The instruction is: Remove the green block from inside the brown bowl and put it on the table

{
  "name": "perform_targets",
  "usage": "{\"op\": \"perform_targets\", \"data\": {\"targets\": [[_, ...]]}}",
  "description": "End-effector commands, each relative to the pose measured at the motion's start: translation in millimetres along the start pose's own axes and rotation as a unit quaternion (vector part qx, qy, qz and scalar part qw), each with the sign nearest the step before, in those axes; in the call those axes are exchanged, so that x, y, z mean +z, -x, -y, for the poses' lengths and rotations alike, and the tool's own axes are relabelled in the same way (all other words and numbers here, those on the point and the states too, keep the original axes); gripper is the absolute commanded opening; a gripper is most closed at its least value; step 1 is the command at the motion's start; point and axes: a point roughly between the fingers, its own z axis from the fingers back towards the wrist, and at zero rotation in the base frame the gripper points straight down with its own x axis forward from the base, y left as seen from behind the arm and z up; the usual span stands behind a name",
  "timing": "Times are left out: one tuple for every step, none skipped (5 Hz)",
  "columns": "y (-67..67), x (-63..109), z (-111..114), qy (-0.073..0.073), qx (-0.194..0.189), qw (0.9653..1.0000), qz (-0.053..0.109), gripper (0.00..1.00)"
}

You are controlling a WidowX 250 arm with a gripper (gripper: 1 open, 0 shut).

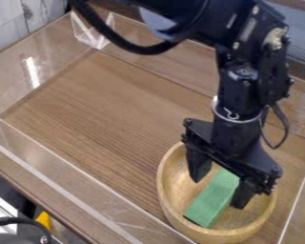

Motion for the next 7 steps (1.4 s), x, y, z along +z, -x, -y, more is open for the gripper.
{"op": "perform_targets", "data": {"targets": [[-0.5,15.2,-4,0.003,0.021,0.9996,0.020,1.00],[1.1,13.2,-1,0.002,0.014,0.9997,0.019,1.00],[2.9,16.6,1,0.002,0.007,0.9998,0.019,1.00],[-7.2,5.1,-2,0.001,0.028,0.9994,0.021,1.00],[-17.5,-10.4,-6,0.000,0.049,0.9985,0.023,1.00],[-19.4,-17.9,-5,-0.002,0.056,0.9981,0.024,1.00],[-20.9,-24.0,-3,-0.002,0.064,0.9977,0.024,1.00]]}}
